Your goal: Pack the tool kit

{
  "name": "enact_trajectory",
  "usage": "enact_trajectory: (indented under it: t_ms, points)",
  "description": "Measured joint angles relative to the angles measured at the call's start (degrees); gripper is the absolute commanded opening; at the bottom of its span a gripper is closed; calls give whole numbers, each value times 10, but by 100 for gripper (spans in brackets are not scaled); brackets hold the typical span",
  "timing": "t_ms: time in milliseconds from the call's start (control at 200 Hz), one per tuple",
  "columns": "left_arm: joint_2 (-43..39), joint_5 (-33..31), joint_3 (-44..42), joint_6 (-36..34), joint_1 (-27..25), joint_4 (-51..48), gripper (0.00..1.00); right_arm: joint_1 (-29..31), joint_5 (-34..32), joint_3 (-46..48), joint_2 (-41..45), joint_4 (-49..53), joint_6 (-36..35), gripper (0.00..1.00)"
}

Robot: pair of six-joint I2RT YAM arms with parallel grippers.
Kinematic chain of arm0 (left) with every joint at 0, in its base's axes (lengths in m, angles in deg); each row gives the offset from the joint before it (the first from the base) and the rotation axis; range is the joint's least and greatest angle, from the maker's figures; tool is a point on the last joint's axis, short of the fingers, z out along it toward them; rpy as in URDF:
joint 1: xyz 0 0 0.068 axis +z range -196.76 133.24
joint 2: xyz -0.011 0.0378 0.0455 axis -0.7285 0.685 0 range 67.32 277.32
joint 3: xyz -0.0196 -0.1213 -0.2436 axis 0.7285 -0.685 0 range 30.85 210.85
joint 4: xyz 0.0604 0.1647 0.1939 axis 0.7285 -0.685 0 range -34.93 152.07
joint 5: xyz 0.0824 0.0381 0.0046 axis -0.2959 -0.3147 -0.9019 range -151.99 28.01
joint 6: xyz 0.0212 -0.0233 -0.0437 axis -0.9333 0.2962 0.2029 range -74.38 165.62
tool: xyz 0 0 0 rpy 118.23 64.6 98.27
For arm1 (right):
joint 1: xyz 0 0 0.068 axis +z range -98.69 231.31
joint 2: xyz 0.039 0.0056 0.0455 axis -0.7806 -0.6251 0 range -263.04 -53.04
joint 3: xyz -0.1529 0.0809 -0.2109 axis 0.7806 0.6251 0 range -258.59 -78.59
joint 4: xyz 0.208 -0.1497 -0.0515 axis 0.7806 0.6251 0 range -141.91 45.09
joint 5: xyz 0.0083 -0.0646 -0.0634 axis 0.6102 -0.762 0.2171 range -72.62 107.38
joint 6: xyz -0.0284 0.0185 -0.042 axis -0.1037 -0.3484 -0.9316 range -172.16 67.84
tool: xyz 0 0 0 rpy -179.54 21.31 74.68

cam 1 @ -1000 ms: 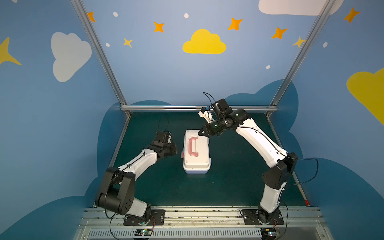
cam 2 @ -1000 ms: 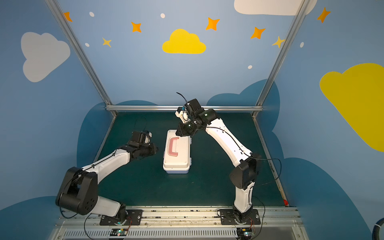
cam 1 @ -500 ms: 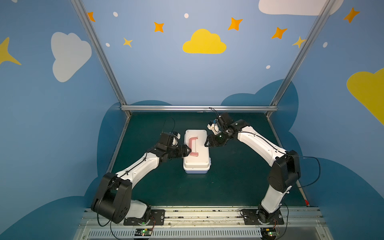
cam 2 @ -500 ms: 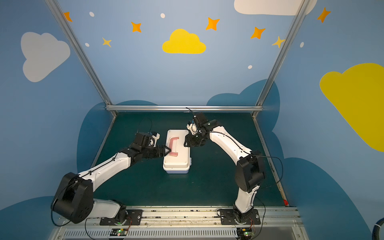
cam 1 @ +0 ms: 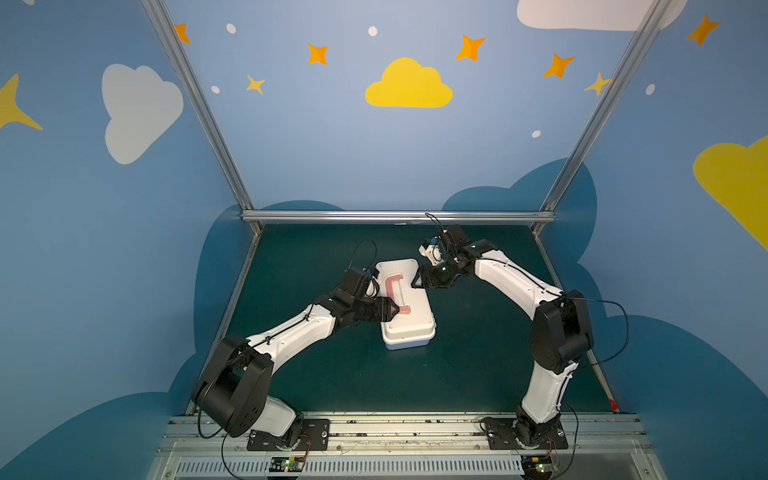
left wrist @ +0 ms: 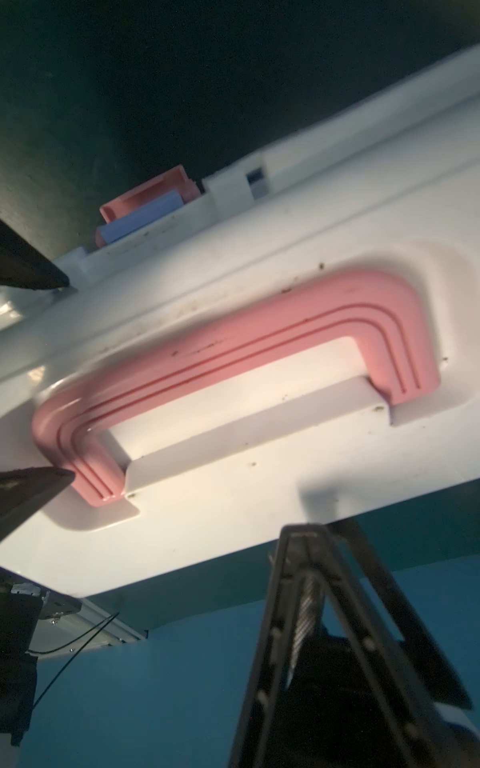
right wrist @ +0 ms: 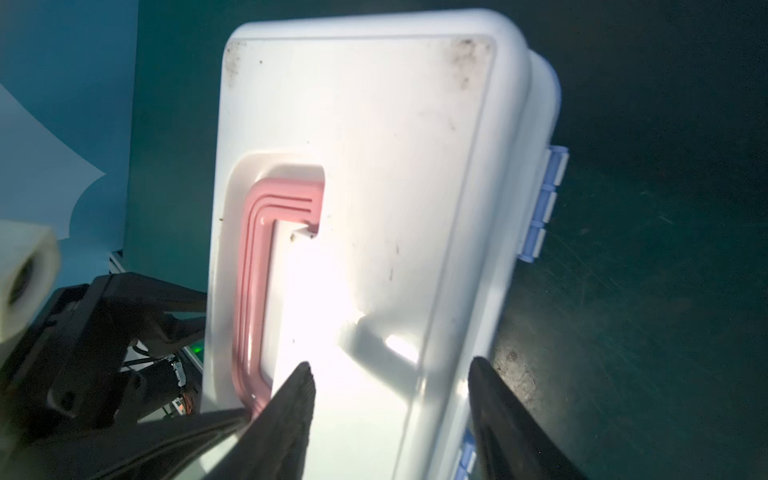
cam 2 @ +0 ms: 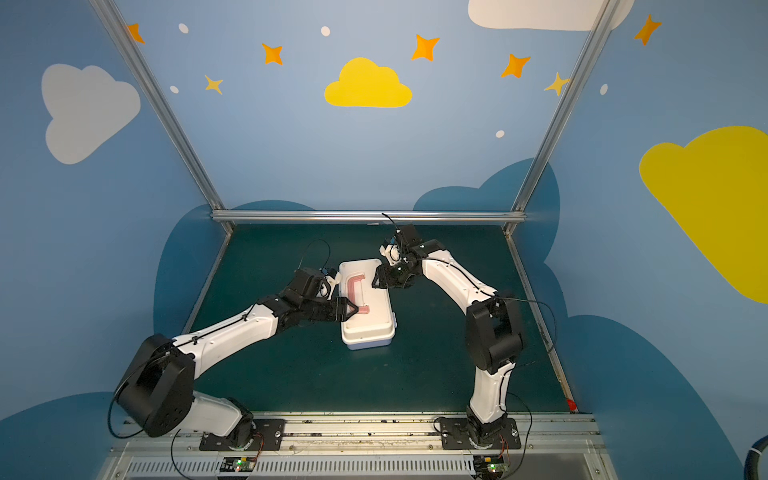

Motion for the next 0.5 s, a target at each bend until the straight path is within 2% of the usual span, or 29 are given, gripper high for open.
enact_trajectory:
  t_ms: [210,501]
  points:
    - [42,-21,53,-6,-36,-25,65,-23,-5,51,27,-26,-3,42]
    - [83,-42,104,-7,-83,-36,65,-38,-62,174,148,-31,6,43]
